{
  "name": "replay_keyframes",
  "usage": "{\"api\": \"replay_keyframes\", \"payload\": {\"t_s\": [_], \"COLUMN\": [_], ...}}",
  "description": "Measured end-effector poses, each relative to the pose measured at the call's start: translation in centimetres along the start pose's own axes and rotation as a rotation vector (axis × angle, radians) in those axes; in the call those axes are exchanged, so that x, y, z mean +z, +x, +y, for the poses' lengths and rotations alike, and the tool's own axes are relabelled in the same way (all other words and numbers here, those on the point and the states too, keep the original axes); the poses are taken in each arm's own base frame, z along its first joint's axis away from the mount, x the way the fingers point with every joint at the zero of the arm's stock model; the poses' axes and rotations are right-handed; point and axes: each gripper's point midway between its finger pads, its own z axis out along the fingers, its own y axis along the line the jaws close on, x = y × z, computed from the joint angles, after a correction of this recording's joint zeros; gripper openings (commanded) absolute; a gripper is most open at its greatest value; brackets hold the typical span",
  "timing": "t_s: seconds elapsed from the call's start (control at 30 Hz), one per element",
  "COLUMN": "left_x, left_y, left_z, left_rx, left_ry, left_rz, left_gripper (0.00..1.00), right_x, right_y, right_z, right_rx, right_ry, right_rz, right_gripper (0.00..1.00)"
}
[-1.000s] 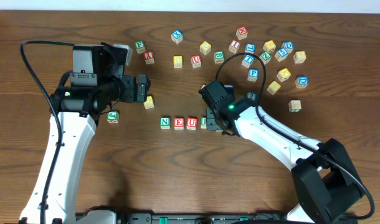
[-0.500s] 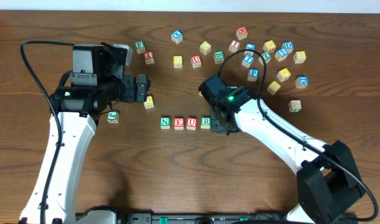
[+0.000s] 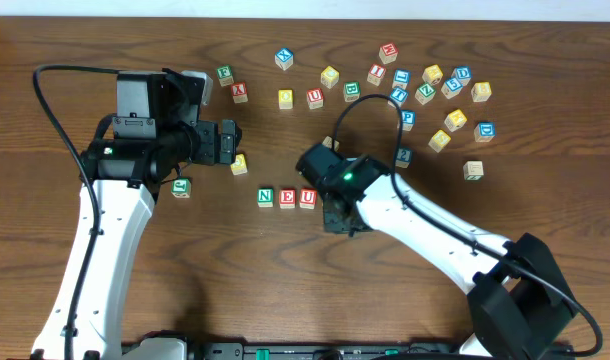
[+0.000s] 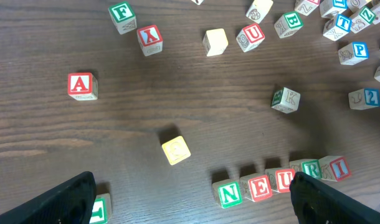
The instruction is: Spell out NEURIPS
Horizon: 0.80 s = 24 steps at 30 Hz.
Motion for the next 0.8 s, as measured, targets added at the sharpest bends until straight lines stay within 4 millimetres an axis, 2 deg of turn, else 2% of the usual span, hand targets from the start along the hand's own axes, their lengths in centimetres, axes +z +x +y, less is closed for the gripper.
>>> {"api": "replay_keyframes", "payload": {"t_s": [0.2, 0.43, 0.8], "left_x": [0.0, 0.0, 0.0], "left_y": [0.0, 0.0, 0.0], "left_z": [0.0, 0.0, 0.0], "left_rx": [0.000, 0.000, 0.000], "left_ry": [0.000, 0.000, 0.000], "left_rz": [0.000, 0.000, 0.000], "left_gripper": [0.98, 0.98, 0.98], "right_x": [1.2, 3.1, 3.5], "right_y": [-0.1, 0.4, 0.3], "right_z": [1.0, 0.7, -0.1], "right_rx": [0.013, 0.027, 0.056], "right_ry": [-0.017, -0.014, 0.017], "right_rz": [-0.054, -0.071, -0.090], "right_gripper": [0.25, 0.25, 0.24]}}
